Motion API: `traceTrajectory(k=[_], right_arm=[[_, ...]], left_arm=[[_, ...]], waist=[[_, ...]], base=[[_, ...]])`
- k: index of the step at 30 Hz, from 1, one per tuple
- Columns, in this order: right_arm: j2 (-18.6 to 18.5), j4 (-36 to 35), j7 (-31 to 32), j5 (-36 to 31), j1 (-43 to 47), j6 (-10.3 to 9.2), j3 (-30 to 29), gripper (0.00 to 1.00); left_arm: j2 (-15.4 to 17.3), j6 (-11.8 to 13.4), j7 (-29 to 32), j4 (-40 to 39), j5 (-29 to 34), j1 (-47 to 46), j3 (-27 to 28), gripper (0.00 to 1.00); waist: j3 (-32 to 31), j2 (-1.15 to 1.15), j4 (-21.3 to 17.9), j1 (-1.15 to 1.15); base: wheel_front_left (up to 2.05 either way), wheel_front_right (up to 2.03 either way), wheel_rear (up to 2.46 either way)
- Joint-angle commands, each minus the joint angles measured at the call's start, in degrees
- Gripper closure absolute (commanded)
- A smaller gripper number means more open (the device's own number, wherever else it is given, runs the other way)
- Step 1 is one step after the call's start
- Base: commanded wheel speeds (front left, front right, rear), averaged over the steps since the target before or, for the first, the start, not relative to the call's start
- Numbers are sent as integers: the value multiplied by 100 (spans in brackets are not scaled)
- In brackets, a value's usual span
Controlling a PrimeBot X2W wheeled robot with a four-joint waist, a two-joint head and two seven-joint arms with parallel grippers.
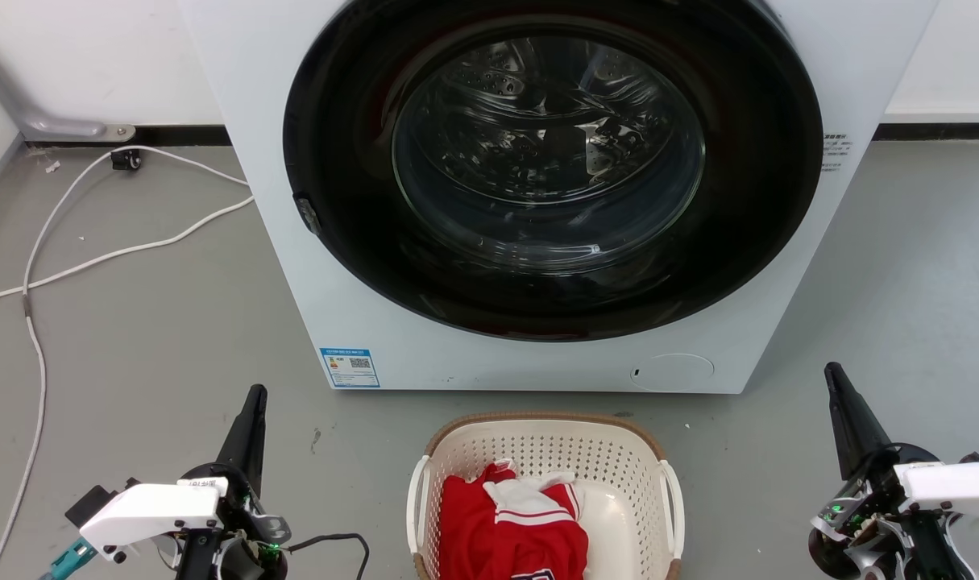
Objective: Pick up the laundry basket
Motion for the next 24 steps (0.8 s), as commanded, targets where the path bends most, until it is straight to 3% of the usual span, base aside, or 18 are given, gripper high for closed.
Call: traceTrajectory(k=[1, 2, 14, 24], right_arm=[[20, 5, 14, -20, -64, 0, -11, 100], [1, -1, -1, -1, 0, 0, -1, 0], [27, 69, -207, -149, 262, -1, 118, 0], [28, -110, -474, -606, 320, 0, 172, 0]], left_arm=[[-8, -17, 9, 8, 38, -64, 20, 100], [-1, 0, -2, -1, 1, 0, 1, 0], [-46, 6, -205, 45, 156, 268, -73, 0], [-43, 3, -473, -48, 681, 356, 35, 0]], waist=[[0, 0, 0, 0], [0, 0, 0, 0], [2, 0, -6, 0], [9, 0, -20, 0]], base=[[0, 0, 0], [0, 0, 0], [0, 0, 0], [0, 0, 0]])
